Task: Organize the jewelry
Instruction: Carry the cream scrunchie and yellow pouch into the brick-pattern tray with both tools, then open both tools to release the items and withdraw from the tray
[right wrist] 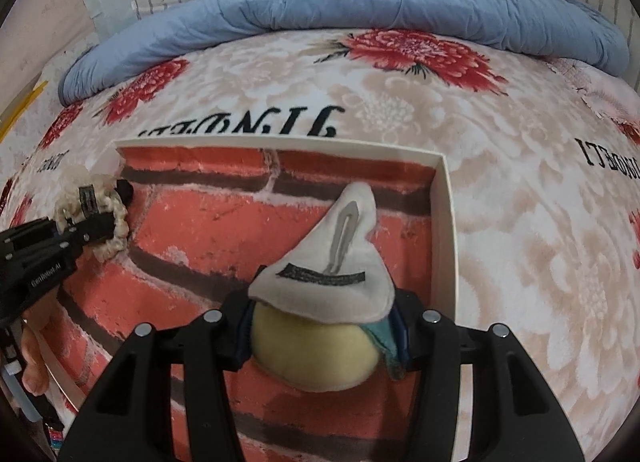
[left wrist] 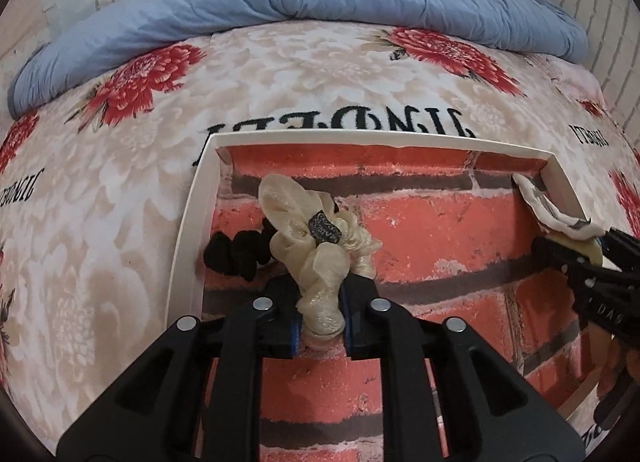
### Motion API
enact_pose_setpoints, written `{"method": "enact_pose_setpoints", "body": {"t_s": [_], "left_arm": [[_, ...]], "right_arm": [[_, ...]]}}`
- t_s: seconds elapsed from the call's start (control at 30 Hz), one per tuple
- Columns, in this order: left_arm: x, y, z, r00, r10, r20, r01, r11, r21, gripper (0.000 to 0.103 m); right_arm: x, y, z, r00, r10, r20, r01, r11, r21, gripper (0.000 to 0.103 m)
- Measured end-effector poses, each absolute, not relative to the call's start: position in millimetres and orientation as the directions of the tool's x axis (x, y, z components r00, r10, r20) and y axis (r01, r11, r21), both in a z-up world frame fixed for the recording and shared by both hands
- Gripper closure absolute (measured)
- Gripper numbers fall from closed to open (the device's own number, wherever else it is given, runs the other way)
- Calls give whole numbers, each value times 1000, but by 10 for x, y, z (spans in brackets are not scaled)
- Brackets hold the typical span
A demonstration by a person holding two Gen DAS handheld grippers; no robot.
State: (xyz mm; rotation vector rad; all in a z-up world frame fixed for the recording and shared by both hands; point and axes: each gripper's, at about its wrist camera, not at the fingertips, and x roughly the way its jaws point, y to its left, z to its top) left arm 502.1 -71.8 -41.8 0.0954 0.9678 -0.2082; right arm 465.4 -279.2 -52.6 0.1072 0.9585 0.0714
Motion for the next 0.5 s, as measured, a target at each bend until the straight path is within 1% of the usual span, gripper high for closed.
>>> {"method": "enact_pose_setpoints", "body": {"t_s": [0.07, 0.17, 0.23, 0.27, 0.3, 0.33, 0.37, 0.4, 0.43, 0.5], "left_arm": [[5034, -727, -431, 541, -127, -831, 219, 976, -6, 84], [5034, -715, -414, 543, -126, -830, 211, 977, -11, 74], [5023, -718, -402, 550, -113, -828, 207, 978, 4, 60], [5011, -718, -390, 556, -104, -825, 206, 978, 16, 57], [4996, -714, -375, 561, -97, -822, 205, 979, 24, 55], [4988, -704, -356, 561, -98, -822, 206, 978, 24, 52], [4977, -694, -336, 561, -101, -822, 208, 978, 21, 51], [4959, -680, -304, 562, -105, -820, 208, 978, 18, 46], [4932, -662, -254, 570, -105, -815, 207, 978, 18, 38], [4879, -628, -157, 593, -96, -800, 202, 979, 32, 30]], "right_arm": [[4664, -2781, -539, 565, 106, -818, -17, 993, 117, 50], [4684, -2759, -561, 548, 95, -831, -19, 995, 101, 49], [4702, -2756, -576, 534, 91, -840, -19, 995, 96, 46], [4707, -2756, -576, 532, 85, -842, -16, 996, 90, 46], [4703, -2757, -571, 533, 80, -843, -12, 996, 87, 44], [4701, -2763, -565, 534, 75, -842, -8, 996, 84, 37], [4690, -2772, -550, 539, 71, -839, -1, 996, 84, 33], [4674, -2780, -528, 546, 69, -835, 3, 996, 84, 26], [4648, -2793, -496, 558, 75, -827, 0, 996, 90, 25], [4607, -2808, -451, 564, 76, -822, 1, 996, 93, 23]]}}
